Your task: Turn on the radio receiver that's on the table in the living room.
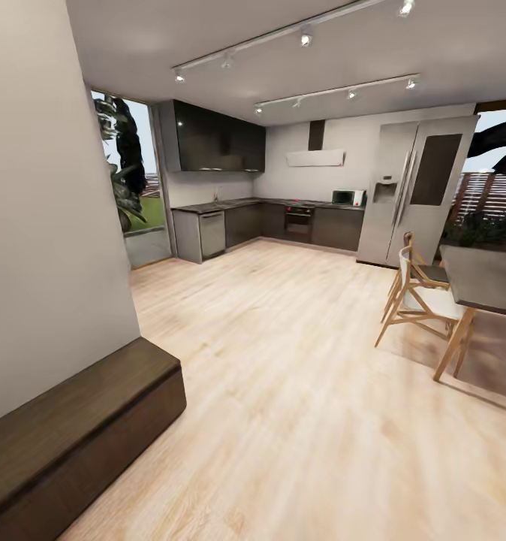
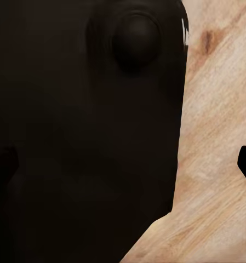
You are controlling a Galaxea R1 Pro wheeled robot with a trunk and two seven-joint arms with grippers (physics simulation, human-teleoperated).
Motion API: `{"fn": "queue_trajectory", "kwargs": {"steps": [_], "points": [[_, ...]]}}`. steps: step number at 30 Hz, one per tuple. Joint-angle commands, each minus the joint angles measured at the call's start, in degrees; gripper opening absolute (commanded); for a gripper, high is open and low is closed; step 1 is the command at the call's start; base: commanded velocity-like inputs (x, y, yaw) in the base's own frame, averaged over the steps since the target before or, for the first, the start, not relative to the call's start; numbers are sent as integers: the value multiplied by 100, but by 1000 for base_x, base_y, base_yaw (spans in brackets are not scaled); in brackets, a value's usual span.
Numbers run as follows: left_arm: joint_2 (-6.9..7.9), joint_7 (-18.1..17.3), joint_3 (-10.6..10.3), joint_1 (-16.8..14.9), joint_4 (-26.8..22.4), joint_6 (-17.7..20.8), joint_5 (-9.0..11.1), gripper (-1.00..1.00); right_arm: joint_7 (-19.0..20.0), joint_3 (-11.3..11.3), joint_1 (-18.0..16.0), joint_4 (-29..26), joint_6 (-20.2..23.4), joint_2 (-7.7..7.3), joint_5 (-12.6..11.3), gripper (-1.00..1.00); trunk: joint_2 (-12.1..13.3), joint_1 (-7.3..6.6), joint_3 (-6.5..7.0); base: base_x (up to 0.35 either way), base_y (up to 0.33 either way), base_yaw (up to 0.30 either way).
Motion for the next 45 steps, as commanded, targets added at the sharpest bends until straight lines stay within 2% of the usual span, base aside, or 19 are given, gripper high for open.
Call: {"fn": "queue_trajectory", "kwargs": {"steps": [1,15,45], "points": [[33,-8,13,7,-31,-30,8,100,-8,26,3,1,-21,0,30,100,1,1,0,0,0,0],[60,-8,8,7,-345,-101,5,100,-35,-63,-1,2,-6,6,-71,100,1,1,0,0,0,-14],[61,-8,8,7,-358,-102,6,100,-52,-81,0,1,-24,9,-91,100,1,1,0,0,0,-277]]}}
